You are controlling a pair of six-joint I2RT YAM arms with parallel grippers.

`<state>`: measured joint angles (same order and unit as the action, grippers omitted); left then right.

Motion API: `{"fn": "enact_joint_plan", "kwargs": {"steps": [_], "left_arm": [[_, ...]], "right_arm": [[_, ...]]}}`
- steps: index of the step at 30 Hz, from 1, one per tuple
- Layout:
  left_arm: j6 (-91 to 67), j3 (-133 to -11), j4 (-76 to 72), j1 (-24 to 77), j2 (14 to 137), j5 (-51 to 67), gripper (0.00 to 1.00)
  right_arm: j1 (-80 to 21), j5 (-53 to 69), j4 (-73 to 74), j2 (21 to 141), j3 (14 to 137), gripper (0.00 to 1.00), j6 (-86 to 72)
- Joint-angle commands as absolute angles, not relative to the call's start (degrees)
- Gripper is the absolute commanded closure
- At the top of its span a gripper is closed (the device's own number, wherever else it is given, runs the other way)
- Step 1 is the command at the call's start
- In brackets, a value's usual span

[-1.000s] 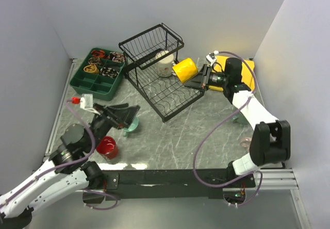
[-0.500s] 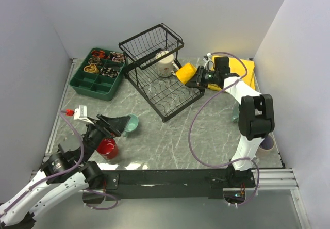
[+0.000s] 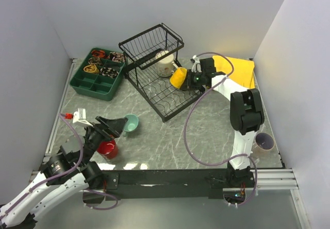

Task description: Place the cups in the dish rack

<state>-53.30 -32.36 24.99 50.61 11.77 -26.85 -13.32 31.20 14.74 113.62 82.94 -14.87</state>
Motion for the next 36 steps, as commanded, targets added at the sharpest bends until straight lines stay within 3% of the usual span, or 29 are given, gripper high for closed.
{"fn": "enact_joint_plan", "kwargs": {"steps": [1, 15, 29, 36], "left_arm": [[-53.96, -32.70, 25.58, 50.80, 11.43, -27.60, 0.03], [-54.75, -33.40, 26.72, 50.71, 10.99, -27.69, 0.04], [-55.55, -33.84, 27.42, 50.80, 11.43, -27.16, 0.04], [-55.63, -34.28, 27.69, 50.80, 12.30, -27.16, 0.04]], "right_arm": [[-15.90, 23.74, 11.08, 112.67, 87.71, 1.00, -9.94], [-20.83, 2.74, 9.85, 116.80, 91.58, 1.00, -3.60], [-21.80, 1.06, 7.91, 122.51, 96.06, 1.00, -0.71], [-22.06, 1.14, 9.23, 124.36, 99.49, 0.92, -0.53]]}}
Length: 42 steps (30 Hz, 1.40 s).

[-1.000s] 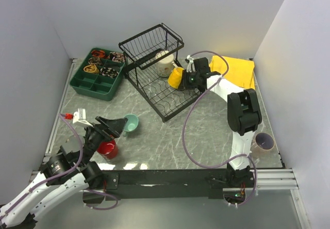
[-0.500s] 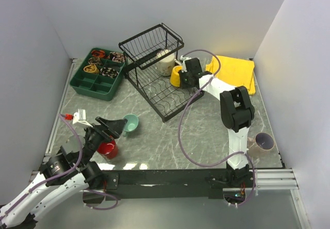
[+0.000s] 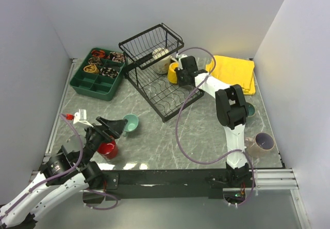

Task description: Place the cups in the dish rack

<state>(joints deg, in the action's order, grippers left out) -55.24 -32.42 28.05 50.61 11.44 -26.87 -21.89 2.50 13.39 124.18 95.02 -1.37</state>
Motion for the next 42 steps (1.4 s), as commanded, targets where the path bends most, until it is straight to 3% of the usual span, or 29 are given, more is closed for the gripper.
{"fn": "enact_joint_plan", "kwargs": {"steps": [1, 6, 14, 22, 27, 31, 42], "left_arm": [[-55.72, -34.19, 27.34, 50.80, 12.39, -27.16, 0.03], [-55.72, -34.10, 26.89, 50.80, 13.01, -26.81, 0.04], [-55.99, -34.19, 27.42, 50.80, 12.66, -26.72, 0.04], [-56.25, -34.28, 27.77, 50.80, 12.13, -26.72, 0.04], [-57.04, -34.80, 29.09, 50.80, 12.66, -26.89, 0.04], [-57.92, -35.51, 31.37, 50.80, 14.15, -26.98, 0.04], [-58.18, -39.90, 36.20, 50.80, 25.21, -25.75, 0.04]], "right_arm": [[-22.06, 1.14, 9.23, 124.45, 99.58, 0.91, -0.53], [-22.06, 1.23, 9.75, 124.80, 100.54, 0.78, 0.97], [-22.15, 1.49, 10.11, 124.98, 100.81, 0.70, 1.05], [-22.23, 1.23, 10.28, 124.81, 100.29, 0.55, 0.97], [-22.15, 3.07, 9.84, 122.09, 97.91, 0.48, 1.93], [-22.24, 4.48, 7.74, 115.69, 93.09, 0.36, 3.77], [-22.06, 12.91, 11.06, 100.91, 83.50, 0.36, 7.63]]}}
